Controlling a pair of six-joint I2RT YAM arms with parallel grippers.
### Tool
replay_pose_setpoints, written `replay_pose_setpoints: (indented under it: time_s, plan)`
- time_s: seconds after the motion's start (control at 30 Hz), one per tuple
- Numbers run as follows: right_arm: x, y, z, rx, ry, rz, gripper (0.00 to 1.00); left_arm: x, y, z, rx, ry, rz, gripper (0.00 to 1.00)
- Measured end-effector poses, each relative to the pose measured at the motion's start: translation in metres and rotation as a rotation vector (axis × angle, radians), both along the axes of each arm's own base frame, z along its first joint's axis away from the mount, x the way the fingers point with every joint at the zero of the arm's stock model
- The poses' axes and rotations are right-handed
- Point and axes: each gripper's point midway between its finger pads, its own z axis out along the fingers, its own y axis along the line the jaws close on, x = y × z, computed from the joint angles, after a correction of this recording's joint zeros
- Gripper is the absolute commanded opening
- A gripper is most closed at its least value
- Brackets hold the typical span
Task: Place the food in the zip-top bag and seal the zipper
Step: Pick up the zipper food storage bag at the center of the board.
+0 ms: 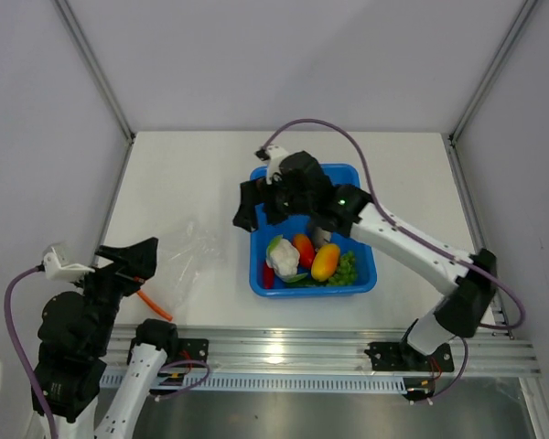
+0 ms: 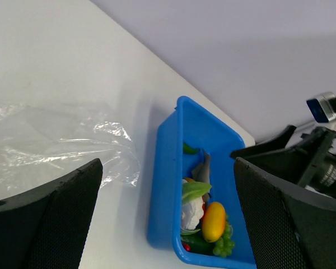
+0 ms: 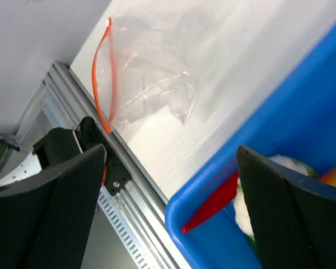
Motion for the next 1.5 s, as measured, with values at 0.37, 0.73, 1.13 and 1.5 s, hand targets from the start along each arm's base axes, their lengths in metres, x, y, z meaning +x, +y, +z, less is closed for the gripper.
replay_pose_setpoints:
  time_s: [0.37, 0.73, 1.13, 1.5]
  plan:
    - [0.046, 0.114, -0.111, -0.098, 0.105, 0.157, 0.95, -0.012, 0.009, -0.019, 0.019, 0.071, 0.040, 1.00]
    - [0.044, 0.152, -0.180, -0.116, 0.186, 0.253, 0.85, -0.014, -0.002, -0.025, 0.016, 0.096, -0.023, 1.00]
    - [0.036, 0.164, -0.223, -0.155, 0.231, 0.272, 0.07, -0.015, -0.007, -0.030, 0.023, 0.114, -0.055, 0.99]
    - [0.040, 0.172, -0.206, -0.096, 0.220, 0.273, 0.00, -0.018, -0.010, -0.027, 0.055, 0.104, -0.089, 0.99]
